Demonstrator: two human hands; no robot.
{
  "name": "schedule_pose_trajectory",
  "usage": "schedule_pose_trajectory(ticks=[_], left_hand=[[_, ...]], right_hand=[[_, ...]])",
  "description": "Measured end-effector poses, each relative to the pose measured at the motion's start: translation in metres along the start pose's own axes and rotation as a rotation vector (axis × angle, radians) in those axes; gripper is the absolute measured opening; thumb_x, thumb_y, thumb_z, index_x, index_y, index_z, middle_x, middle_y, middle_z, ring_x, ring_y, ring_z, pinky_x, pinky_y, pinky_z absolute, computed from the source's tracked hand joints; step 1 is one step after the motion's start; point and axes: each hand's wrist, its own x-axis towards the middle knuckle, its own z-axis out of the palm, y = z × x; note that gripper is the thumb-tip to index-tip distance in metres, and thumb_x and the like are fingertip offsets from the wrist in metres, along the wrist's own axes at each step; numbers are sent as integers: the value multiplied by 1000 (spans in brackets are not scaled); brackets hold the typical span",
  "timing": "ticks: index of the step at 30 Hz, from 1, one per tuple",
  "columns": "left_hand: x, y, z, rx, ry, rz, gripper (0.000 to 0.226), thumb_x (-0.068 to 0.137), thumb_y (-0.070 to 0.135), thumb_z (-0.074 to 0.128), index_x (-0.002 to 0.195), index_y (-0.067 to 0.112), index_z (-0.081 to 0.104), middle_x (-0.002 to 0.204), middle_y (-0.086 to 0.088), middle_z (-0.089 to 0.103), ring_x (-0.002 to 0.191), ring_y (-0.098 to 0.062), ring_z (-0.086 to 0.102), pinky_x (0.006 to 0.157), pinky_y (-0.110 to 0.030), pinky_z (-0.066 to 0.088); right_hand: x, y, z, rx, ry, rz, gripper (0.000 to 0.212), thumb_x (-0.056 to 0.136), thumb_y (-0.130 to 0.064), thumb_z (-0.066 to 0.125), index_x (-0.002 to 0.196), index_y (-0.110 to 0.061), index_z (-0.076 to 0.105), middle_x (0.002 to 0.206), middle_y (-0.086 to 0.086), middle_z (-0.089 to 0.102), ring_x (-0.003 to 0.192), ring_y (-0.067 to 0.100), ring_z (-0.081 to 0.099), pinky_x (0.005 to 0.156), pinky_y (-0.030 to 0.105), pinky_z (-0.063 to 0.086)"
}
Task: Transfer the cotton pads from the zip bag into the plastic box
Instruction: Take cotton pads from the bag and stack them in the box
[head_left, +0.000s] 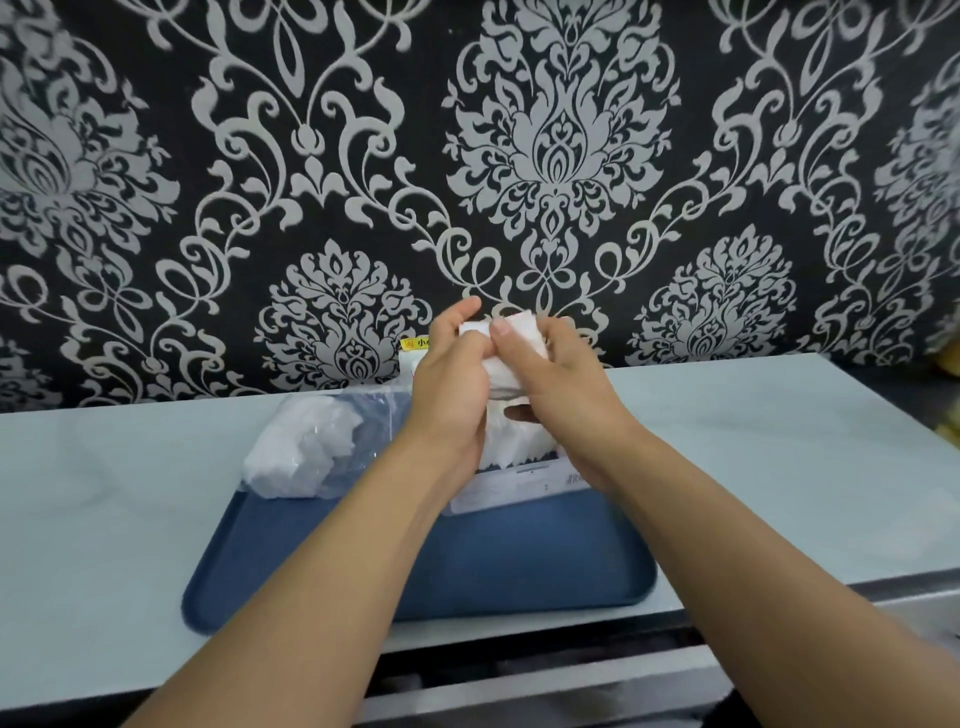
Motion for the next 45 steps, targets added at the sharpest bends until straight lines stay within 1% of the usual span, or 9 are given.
schedule_pose_trajectory(ticks=[4, 8, 11, 14, 16, 23, 29, 36, 45], left_hand=[[2, -4, -6, 212, -46, 33, 52, 81, 10, 50, 129, 29, 51, 122, -12, 62, 112, -28, 63, 100, -45, 53], [4, -9, -11, 345, -109, -23, 36, 94, 9, 45, 129, 15, 47, 107, -9, 62, 95, -22, 60, 73, -35, 49], [4, -10, -14, 326, -152, -2, 42, 91, 6, 43, 132, 18, 43, 106, -7, 59, 95, -21, 56, 75, -35, 46], [5, -7, -16, 481, -199, 97, 47, 96, 5, 45, 138, 24, 35, 119, 0, 50, 100, -16, 54, 85, -24, 48], [7, -7, -23, 665, -139, 207, 50, 96, 8, 53, 139, 25, 33, 125, 4, 45, 95, -7, 56, 71, -8, 47], [6, -11, -47, 1265, -289, 395, 1, 80, 23, 72, 80, 24, 72, 69, 12, 68, 64, -4, 62, 65, -27, 53], [0, -30, -48, 1646, -559, 192, 36, 82, 56, 66, 105, 30, 68, 101, 4, 69, 93, -22, 65, 82, -39, 56], [-4, -32, -44, 1700, -559, 239, 33, 92, 40, 66, 64, 27, 55, 75, 3, 57, 79, -26, 58, 69, -35, 49], [0, -35, -45, 1693, -552, 212, 43, 93, 38, 66, 57, 29, 45, 71, 6, 50, 77, -26, 55, 67, -32, 42]], right_hand=[[0, -3, -6, 197, -120, 157, 37, 103, -41, 46, 114, -12, 65, 83, -1, 68, 70, 9, 62, 61, 26, 47], [6, -3, -12, 52, -126, 110, 25, 105, -35, 43, 107, -18, 60, 86, -1, 65, 77, 14, 59, 63, 27, 46], [6, -9, -19, 147, -253, 229, 22, 103, -26, 46, 114, -14, 60, 87, 5, 65, 76, 18, 60, 60, 27, 44], [14, -11, -40, 69, -152, 182, 18, 96, -15, 56, 111, -13, 66, 90, 4, 69, 78, 16, 62, 63, 29, 46], [20, -10, -56, -44, -5, 176, 20, 88, -12, 65, 107, -12, 71, 99, 6, 72, 84, 19, 64, 70, 31, 50], [19, 6, -50, -641, -7, 219, 23, 70, -17, 82, 88, -8, 71, 72, 3, 63, 62, 17, 53, 50, 22, 41], [24, 7, -48, -906, -79, 203, 59, 66, -22, 89, 116, -19, 58, 98, 1, 56, 80, 18, 56, 59, 27, 41], [23, 23, -25, -1204, -65, 109, 73, 59, -23, 93, 119, -14, 52, 106, 6, 57, 101, 28, 59, 81, 39, 55], [19, 26, -25, -1432, 35, 35, 64, 68, -13, 77, 122, -19, 43, 96, 3, 56, 80, 26, 52, 62, 33, 39]])
